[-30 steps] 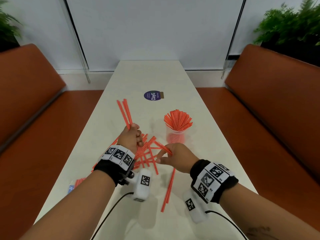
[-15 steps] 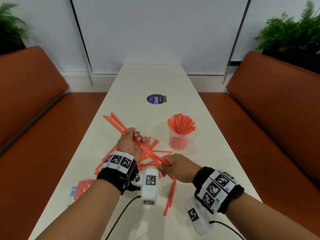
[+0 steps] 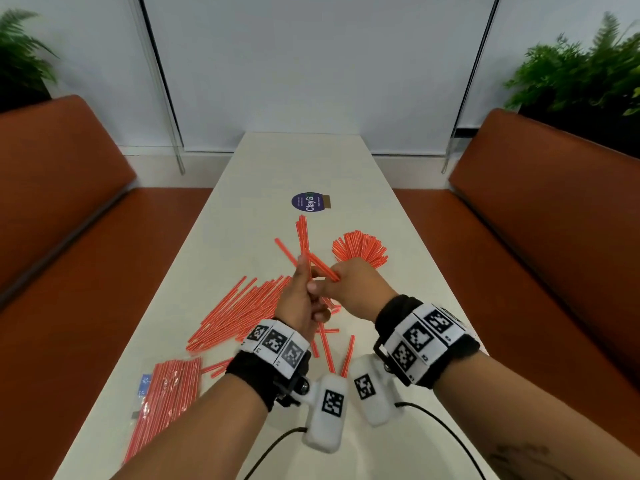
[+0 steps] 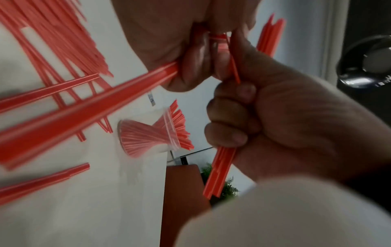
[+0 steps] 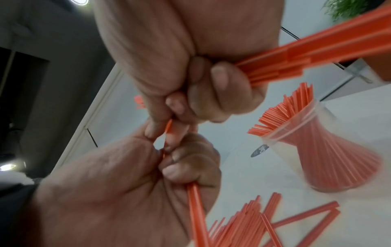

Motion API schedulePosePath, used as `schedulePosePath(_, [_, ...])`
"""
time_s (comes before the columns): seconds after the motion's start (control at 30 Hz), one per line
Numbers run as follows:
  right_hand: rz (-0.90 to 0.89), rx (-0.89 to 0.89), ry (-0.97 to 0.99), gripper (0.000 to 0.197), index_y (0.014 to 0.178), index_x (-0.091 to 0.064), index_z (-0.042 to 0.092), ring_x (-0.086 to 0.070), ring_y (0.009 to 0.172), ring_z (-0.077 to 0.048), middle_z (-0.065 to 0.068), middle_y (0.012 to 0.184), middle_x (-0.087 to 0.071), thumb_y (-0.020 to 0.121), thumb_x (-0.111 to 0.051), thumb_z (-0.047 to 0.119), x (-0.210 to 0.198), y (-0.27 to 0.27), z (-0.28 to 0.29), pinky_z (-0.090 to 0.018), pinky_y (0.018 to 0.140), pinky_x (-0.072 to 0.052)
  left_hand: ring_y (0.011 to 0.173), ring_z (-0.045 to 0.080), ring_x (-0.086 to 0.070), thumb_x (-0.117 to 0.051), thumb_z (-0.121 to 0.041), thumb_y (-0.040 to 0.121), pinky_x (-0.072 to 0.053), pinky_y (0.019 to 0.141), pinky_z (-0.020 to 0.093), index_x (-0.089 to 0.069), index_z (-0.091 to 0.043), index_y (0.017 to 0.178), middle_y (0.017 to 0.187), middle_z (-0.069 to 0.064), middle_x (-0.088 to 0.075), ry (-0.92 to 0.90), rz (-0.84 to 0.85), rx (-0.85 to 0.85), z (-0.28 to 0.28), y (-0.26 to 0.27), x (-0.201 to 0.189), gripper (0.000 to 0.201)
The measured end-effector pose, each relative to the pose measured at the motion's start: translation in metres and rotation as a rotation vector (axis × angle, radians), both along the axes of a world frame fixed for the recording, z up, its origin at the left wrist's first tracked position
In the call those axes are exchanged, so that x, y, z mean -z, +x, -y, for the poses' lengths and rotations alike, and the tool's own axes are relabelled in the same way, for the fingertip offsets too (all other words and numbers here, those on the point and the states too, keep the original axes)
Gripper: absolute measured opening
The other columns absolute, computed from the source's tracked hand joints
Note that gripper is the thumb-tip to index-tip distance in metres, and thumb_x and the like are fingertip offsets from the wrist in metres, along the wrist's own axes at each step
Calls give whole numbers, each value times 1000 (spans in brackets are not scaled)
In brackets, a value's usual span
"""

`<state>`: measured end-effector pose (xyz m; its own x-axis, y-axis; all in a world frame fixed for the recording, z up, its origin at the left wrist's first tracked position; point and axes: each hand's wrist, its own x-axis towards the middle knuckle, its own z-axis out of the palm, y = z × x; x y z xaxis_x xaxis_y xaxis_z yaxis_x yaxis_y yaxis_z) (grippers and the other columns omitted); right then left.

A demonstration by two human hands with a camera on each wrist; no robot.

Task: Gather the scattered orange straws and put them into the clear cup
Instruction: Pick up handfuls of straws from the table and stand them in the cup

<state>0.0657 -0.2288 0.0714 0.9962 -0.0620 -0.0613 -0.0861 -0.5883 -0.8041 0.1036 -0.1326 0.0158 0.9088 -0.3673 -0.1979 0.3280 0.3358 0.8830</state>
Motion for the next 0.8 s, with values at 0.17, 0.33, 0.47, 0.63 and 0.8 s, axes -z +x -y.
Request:
schedulePosePath(0.17, [-30, 25, 41, 45, 52, -39, 18, -34, 39, -3, 7, 50, -38, 74, -77, 27, 17, -9, 2, -16, 45, -27, 35, 6, -28, -38, -21, 96, -28, 38, 20, -40, -17, 63, 44, -7, -34, -55, -91, -84, -5, 3, -5, 33])
schedulePosePath(0.33, [-135, -93, -31, 25, 65, -56, 14, -45, 55, -10, -1, 64, -55, 74, -76, 25, 34, -17, 1, -20, 55, -35, 36, 9, -33, -34, -34, 98, -32, 41, 20, -40, -19, 62, 45, -7, -39, -240, -226, -170, -6, 6, -3, 39])
schedulePosePath(0.47, [-108, -48, -169, 21, 75, -52, 14, -48, 65, -13, 1, 73, -52, 82, -68, 25, 37, -21, 3, -20, 56, -34, 35, 7, -36, -31, -32, 99, -35, 42, 18, -39, -17, 63, 41, -8, -40, -281, -210, -149, -6, 6, 1, 40])
schedulePosePath(0.63, [-212, -95, -241, 34, 58, -46, 19, -43, 56, -12, 3, 60, -46, 90, -56, 24, 39, -25, 10, -22, 56, -34, 41, 8, -45, -32, -30, 99, -40, 54, 24, -47, -16, 68, 41, -7, -43, -324, -210, -144, -5, 6, 2, 37])
schedulePosePath(0.8, [-259, -14, -242, 23, 76, -60, 11, -41, 52, -7, 4, 62, -48, 92, -54, 27, 27, -33, 33, -16, 50, -33, 38, 5, -53, -34, -22, 100, -50, 44, 18, -58, -10, 78, 56, -1, -46, -152, -186, -309, -17, 17, 6, 35])
